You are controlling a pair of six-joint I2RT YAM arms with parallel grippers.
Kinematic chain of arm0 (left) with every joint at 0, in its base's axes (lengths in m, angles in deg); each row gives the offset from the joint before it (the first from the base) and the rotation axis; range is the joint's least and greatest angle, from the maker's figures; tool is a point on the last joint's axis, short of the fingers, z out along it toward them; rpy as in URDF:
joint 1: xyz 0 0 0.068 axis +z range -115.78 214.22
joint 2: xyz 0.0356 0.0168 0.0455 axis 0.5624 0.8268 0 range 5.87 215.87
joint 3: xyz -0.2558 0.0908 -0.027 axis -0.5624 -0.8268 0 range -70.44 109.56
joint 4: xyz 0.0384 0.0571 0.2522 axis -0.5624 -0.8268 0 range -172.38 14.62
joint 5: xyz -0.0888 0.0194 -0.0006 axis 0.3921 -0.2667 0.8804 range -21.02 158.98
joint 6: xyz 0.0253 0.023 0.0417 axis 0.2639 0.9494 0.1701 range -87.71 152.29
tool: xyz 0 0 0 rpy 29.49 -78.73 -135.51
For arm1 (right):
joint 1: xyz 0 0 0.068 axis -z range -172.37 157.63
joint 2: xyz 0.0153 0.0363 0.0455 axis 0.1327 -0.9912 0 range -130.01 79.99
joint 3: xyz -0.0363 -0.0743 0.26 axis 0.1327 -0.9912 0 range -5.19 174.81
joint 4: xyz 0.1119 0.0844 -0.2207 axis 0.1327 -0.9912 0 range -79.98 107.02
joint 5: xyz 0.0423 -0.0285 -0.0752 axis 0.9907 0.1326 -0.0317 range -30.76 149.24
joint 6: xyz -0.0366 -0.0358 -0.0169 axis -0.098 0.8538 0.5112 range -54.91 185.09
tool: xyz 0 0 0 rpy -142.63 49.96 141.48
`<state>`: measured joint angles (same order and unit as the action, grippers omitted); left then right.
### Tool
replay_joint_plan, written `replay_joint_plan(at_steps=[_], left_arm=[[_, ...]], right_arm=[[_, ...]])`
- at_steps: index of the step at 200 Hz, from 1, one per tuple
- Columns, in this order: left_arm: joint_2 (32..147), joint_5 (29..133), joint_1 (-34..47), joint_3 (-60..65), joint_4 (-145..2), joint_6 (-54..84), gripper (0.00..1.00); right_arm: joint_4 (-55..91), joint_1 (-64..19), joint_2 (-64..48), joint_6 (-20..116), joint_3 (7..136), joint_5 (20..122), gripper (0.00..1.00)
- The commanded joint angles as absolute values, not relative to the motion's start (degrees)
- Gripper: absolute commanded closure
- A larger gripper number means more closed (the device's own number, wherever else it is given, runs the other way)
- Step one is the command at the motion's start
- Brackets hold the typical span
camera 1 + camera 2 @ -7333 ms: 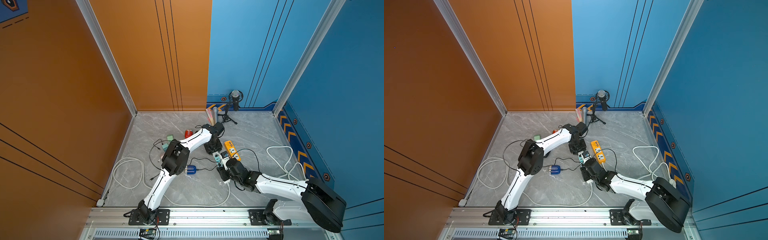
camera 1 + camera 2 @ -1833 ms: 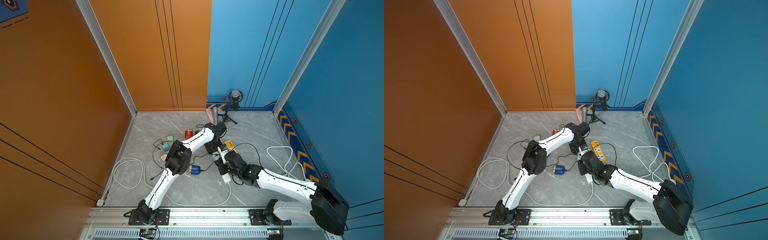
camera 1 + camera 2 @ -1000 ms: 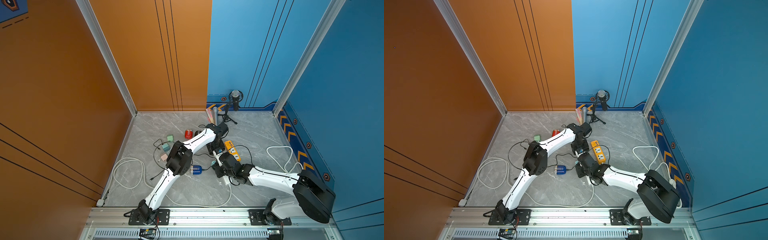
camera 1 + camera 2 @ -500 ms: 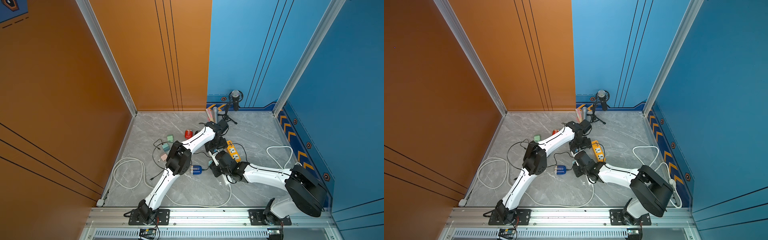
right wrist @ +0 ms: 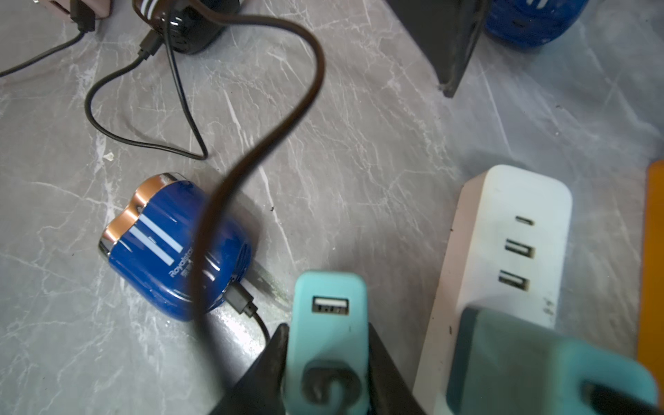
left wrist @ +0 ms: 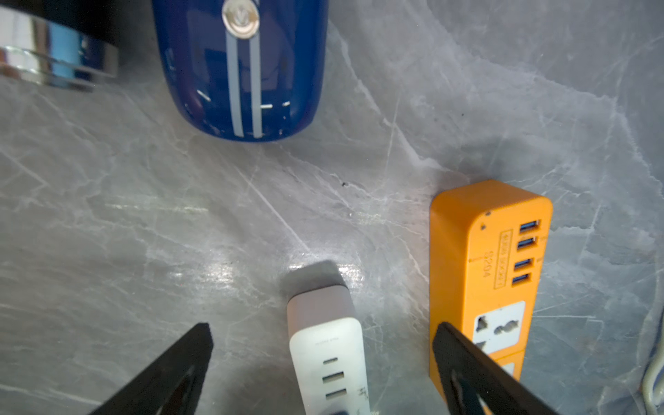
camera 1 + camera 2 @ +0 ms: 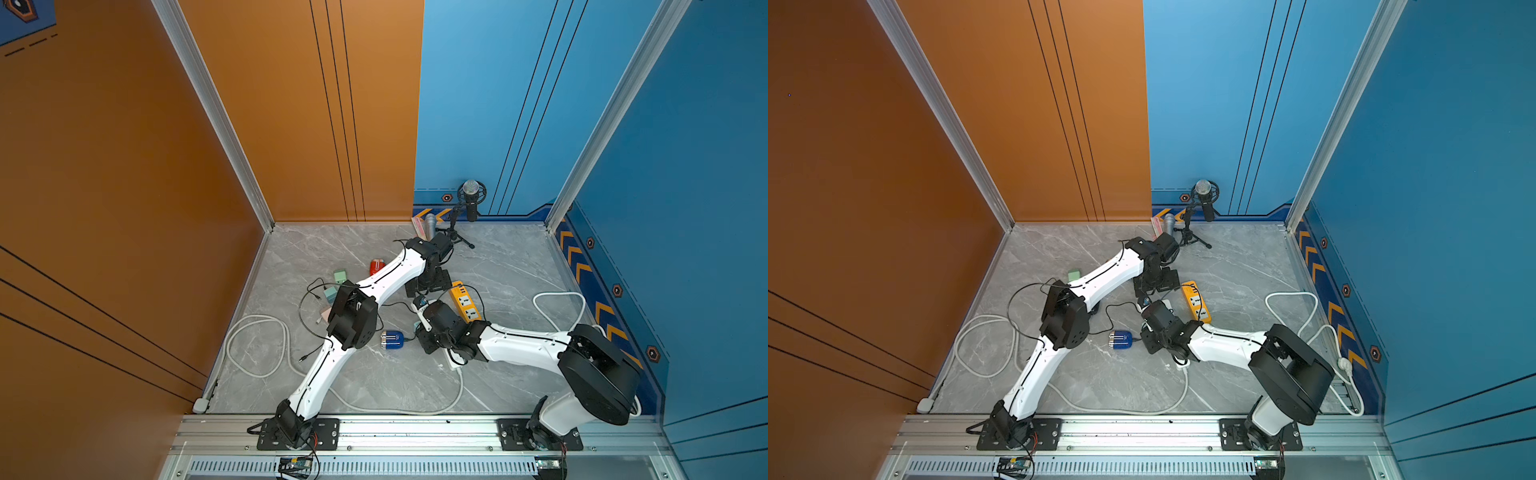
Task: Unplug the electric shaver
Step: Place the plug at the center of the board.
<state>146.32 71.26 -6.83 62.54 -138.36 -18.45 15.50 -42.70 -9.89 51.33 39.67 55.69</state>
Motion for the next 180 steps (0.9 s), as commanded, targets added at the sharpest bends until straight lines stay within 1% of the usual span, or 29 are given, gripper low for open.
replay_joint_plan(at_steps=[1,27,52,122,145,161,170,180], left_arm=[[143.6,69.1,-6.1,62.5,-139.6,-17.5,0.01],[143.0,68.5,-5.9,62.3,-139.6,-17.1,0.01],[142.5,67.9,-5.7,62.3,-139.6,-16.7,0.01],[139.5,65.4,-5.1,63.4,-139.6,-14.5,0.01],[136.4,63.6,-4.2,61.5,-139.6,-12.4,0.01],[133.3,62.5,-3.3,58.3,-139.6,-11.1,0.0],[131.4,61.5,-2.9,55.9,-139.6,-10.6,0.0],[129.8,61.0,-2.6,53.8,-139.6,-9.8,0.0]], right_arm=[[12.7,-43.2,-9.5,52.5,41.4,52.8,0.59],[11.8,-43.2,-7.9,52.5,41.4,51.1,0.52],[10.4,-43.3,-5.2,52.5,41.0,50.4,0.49],[7.7,-45.1,6.5,55.0,35.0,50.8,0.46],[7.5,-44.9,11.7,55.1,31.9,50.8,0.42],[6.5,-44.5,14.5,55.5,30.7,51.4,0.42],[6.3,-44.2,15.6,55.6,30.2,51.4,0.39],[6.3,-43.5,15.9,56.2,29.8,52.4,0.38]])
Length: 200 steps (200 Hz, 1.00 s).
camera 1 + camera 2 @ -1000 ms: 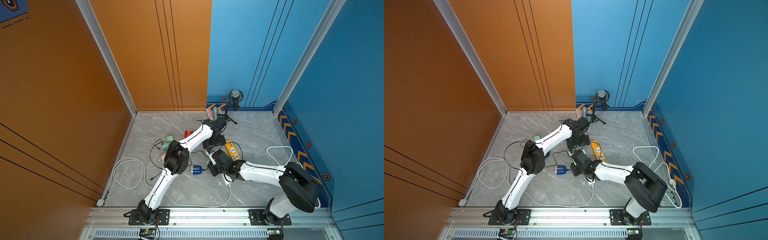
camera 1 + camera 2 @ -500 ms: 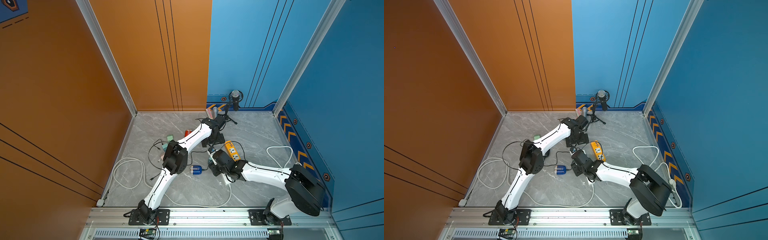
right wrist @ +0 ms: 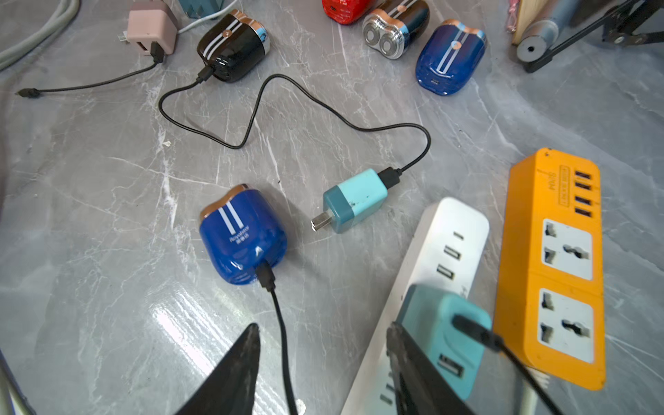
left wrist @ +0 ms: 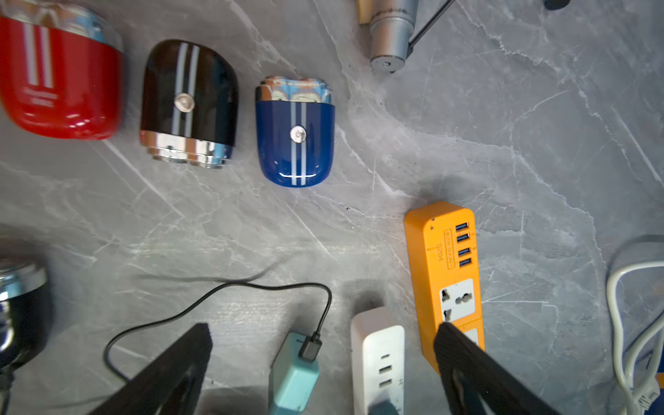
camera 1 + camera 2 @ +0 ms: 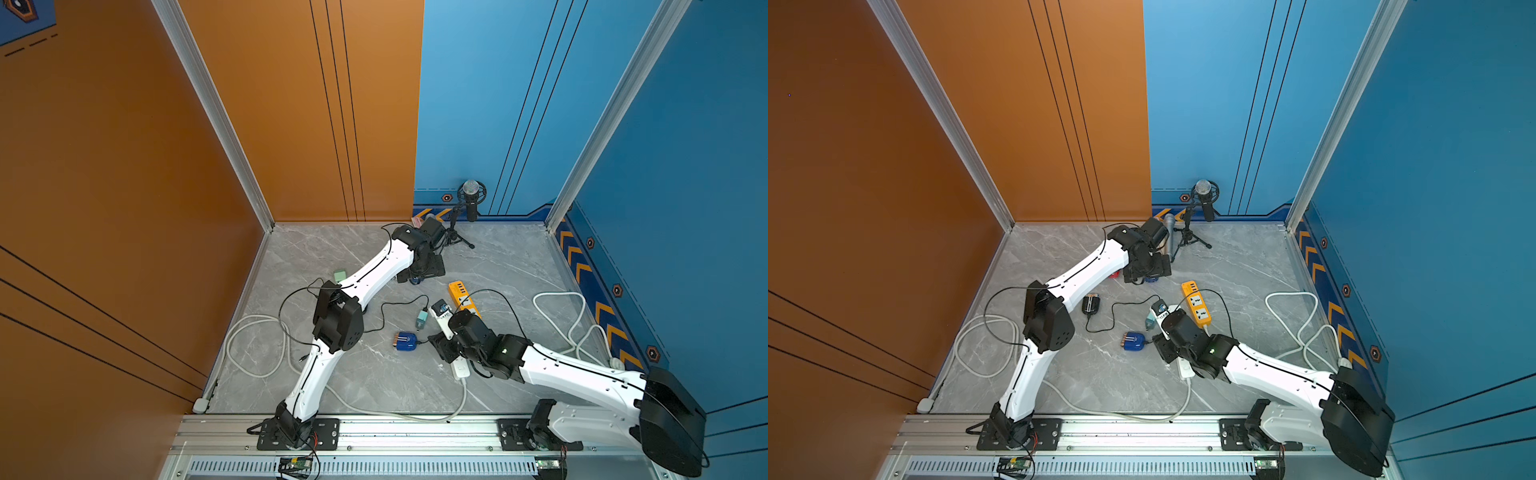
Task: Unplug the electric shaver
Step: Place the plug at the center of the board, then pick up the electric shaver from the center of the board.
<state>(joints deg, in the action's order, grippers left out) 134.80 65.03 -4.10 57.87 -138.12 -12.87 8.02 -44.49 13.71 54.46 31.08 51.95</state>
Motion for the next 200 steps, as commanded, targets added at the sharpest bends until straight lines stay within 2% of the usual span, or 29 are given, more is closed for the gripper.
replay_joint_plan(at_steps=[1,89,170,200], left_arm=[[129.7,61.0,-2.5,53.7,-139.6,-9.7,0.0],[124.7,59.4,-2.3,43.9,-139.6,-8.9,0.01],[123.8,59.7,-1.6,42.4,-139.6,-8.7,0.01],[124.3,60.6,-1.2,42.7,-139.5,-8.1,0.01]], right_arm=[[6.3,-43.5,15.8,56.3,29.8,52.5,0.38],[5.8,-40.4,11.6,55.8,30.1,57.0,0.38],[-11.3,-39.8,15.4,46.7,34.4,56.2,0.37],[-16.0,-39.0,16.5,43.3,36.1,56.2,0.34]])
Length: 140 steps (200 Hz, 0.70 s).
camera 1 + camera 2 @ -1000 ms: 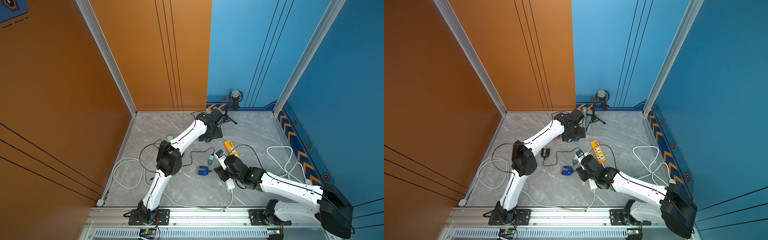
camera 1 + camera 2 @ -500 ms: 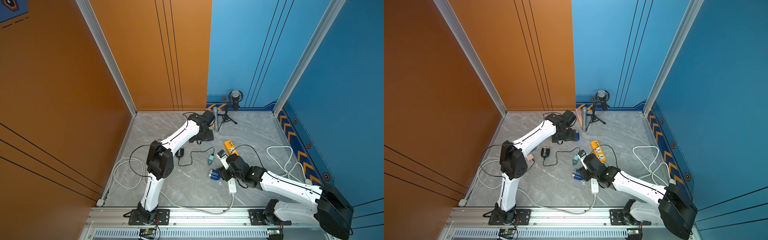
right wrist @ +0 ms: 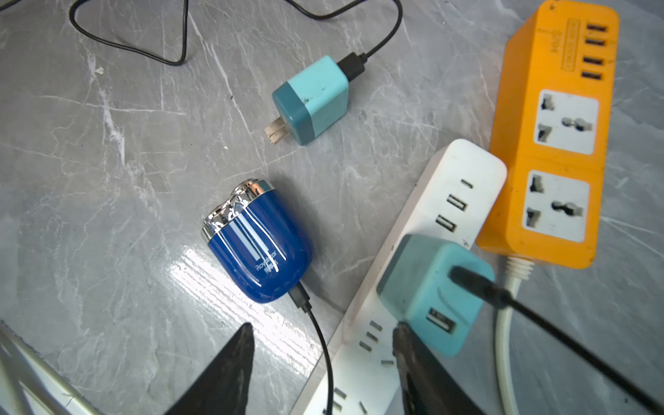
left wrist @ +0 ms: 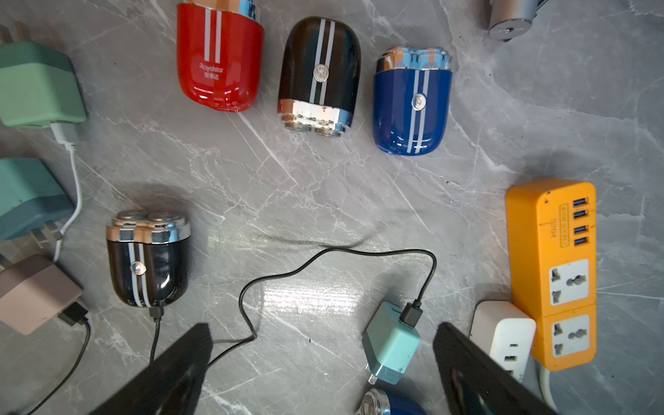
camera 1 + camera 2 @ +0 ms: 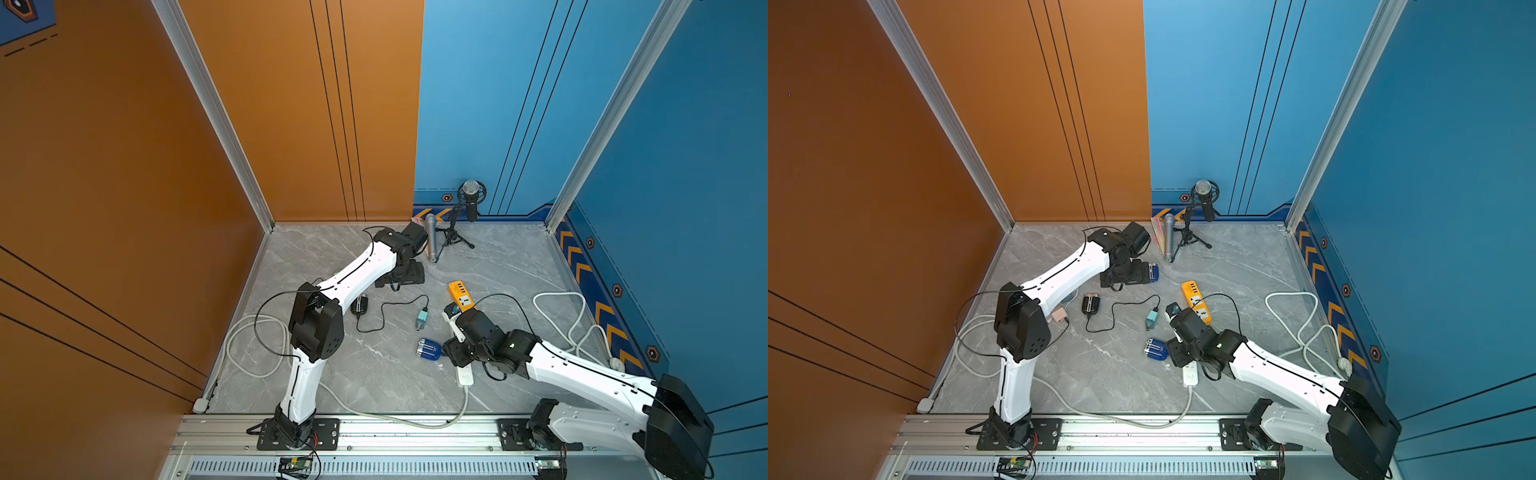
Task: Unplug the electric shaver
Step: Pick up the electric shaver from the center of the board.
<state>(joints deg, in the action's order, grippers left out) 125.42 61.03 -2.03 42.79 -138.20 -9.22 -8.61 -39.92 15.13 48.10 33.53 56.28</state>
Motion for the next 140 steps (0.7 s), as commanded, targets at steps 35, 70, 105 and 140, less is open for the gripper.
replay_joint_plan(at_steps=[35,70,105,140], left_arm=[[124.1,61.0,-0.8,42.4,-139.6,-7.5,0.01],[123.8,61.7,-0.3,41.2,-139.4,-7.1,0.01],[124.2,62.4,-0.1,41.1,-139.4,-6.8,0.01],[124.5,63.1,0.3,41.2,-139.4,-6.2,0.01]], right_arm=[[-20.5,-38.3,15.5,38.7,38.3,56.2,0.33],[-21.3,-38.2,15.2,36.9,39.0,57.3,0.32],[-21.5,-38.7,13.7,35.9,40.0,58.3,0.3],[-20.9,-39.8,12.7,33.7,40.7,59.5,0.28]])
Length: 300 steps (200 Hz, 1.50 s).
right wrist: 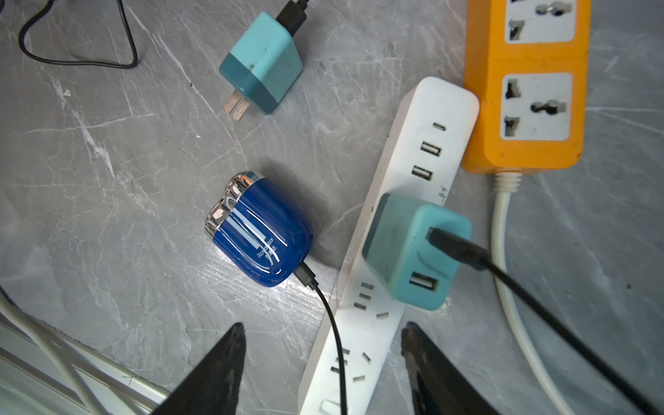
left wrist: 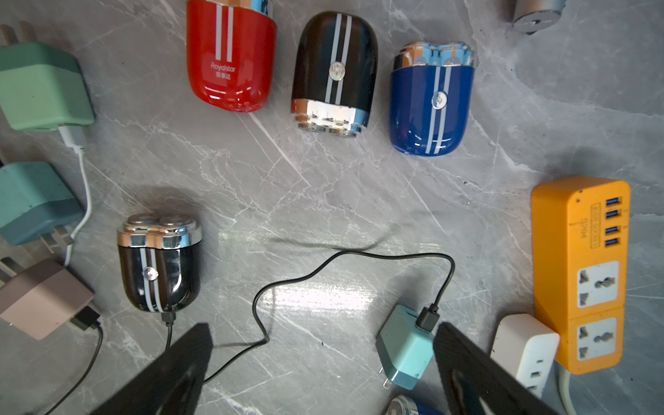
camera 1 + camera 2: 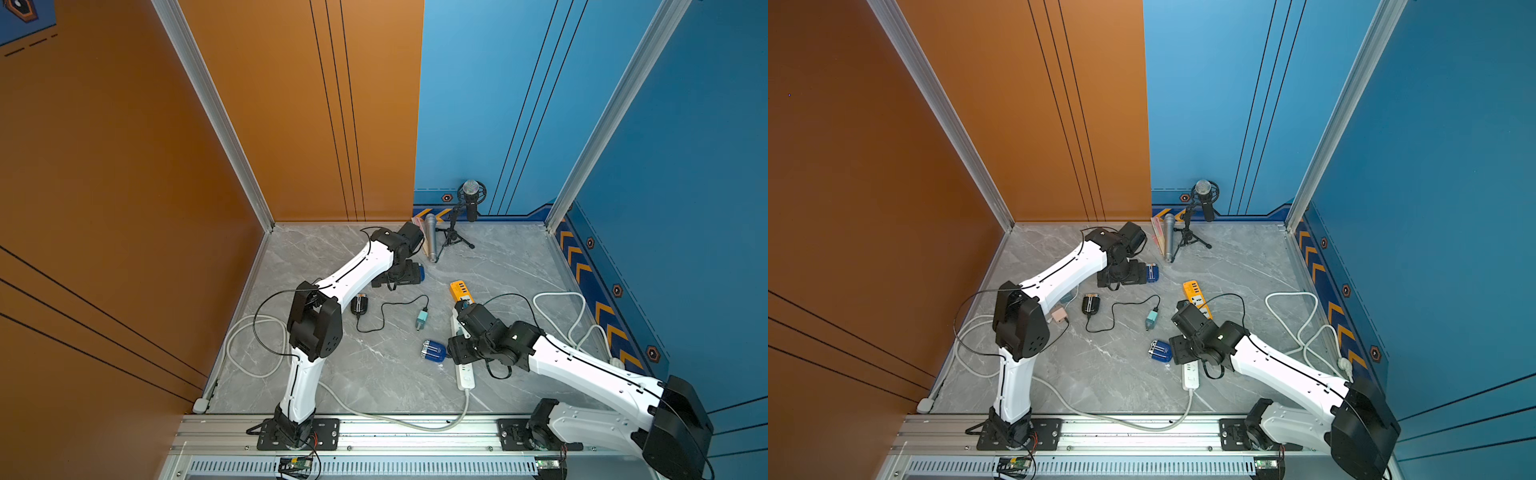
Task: Unplug the electric shaver
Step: Pick up the electric shaver from the center of the board.
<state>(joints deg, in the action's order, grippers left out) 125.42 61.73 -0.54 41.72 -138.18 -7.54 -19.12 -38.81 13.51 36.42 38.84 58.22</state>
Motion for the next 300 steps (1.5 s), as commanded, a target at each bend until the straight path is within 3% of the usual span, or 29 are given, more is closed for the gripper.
replay_joint_plan(at_steps=[1,113,189,300], left_arm=[[124.6,63.1,0.3,41.2,-139.4,-6.1,0.01],[125.9,65.5,0.5,42.3,-139.2,-3.2,0.02],[125.5,64.8,-0.3,41.5,-139.0,-1.8,0.02],[125.4,64.5,-0.6,39.9,-137.9,-1.4,0.02]], right_arm=[[-20.9,-39.8,12.6,33.7,40.7,59.5,0.28],[-22.6,-36.7,10.3,31.2,41.6,74.1,0.24],[-26.3,-33.4,8.5,36.9,44.0,84.4,0.15],[-33.7,-30.6,8.3,45.3,42.9,84.4,0.07]])
